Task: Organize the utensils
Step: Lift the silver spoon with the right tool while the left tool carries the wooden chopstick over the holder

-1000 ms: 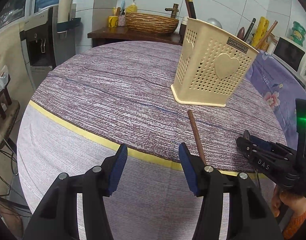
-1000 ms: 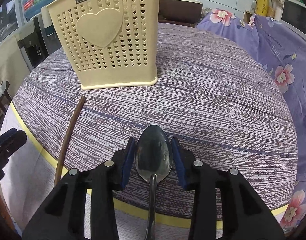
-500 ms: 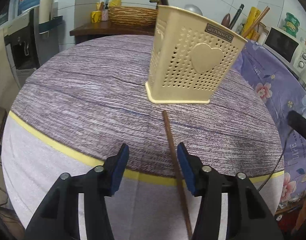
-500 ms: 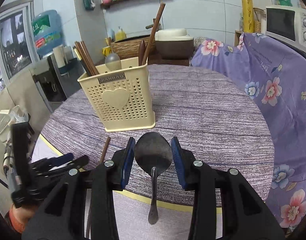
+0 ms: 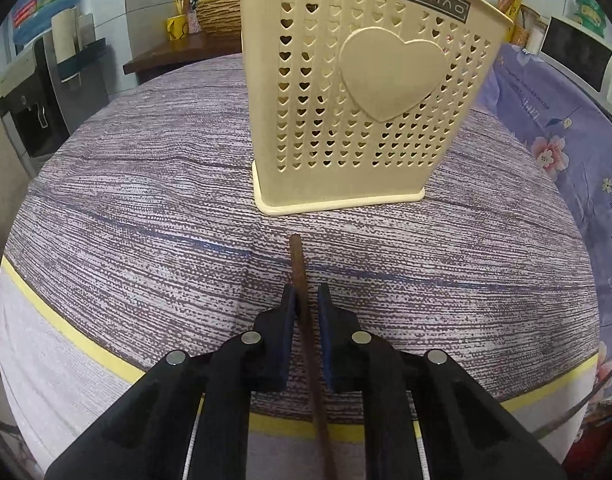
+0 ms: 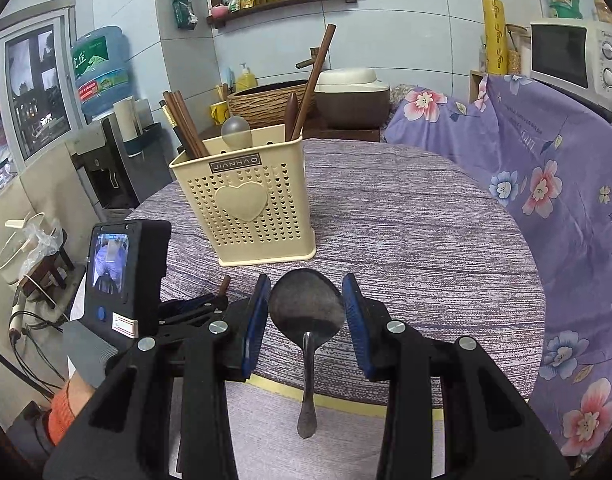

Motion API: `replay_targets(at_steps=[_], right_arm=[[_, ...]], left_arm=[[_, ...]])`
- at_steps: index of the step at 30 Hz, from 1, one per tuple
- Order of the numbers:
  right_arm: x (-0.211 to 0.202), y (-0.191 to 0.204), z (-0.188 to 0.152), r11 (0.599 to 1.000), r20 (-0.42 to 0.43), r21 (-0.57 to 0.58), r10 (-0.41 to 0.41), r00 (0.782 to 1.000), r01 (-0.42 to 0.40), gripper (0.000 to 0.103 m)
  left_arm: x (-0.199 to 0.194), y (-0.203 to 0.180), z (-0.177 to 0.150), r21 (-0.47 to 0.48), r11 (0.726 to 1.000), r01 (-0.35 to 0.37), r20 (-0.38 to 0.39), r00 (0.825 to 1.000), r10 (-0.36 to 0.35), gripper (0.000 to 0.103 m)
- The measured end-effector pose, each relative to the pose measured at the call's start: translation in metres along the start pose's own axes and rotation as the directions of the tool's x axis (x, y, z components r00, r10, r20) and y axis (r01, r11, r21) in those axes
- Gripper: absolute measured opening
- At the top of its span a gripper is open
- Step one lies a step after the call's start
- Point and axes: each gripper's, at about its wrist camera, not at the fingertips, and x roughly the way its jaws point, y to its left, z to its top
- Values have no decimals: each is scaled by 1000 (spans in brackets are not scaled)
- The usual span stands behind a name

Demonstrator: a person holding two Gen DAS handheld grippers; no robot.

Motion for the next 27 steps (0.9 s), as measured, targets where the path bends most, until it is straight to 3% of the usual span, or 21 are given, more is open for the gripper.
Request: replay_targets(at_steps=[8,16,21,27], right_arm=[[3,3,-2,1000,-10,1,8,1000,-8,38],[5,0,-1,1000,-12,10,8,1000,-8,38],[3,0,-2,1000,-7,9,17,1000,-17,38],[0,0,-1,1000,0,9,23,1000,-23,38]], left_arm=[[2,-4,4,18,1000,-17,3,1000,17,9],[-2,-3,13,12,1000,22,15,1000,-22,8],[-44,12,25,-14,994,105,96,990,-103,8],[-119,30,39,-12,987,163,259,954,-154,8]])
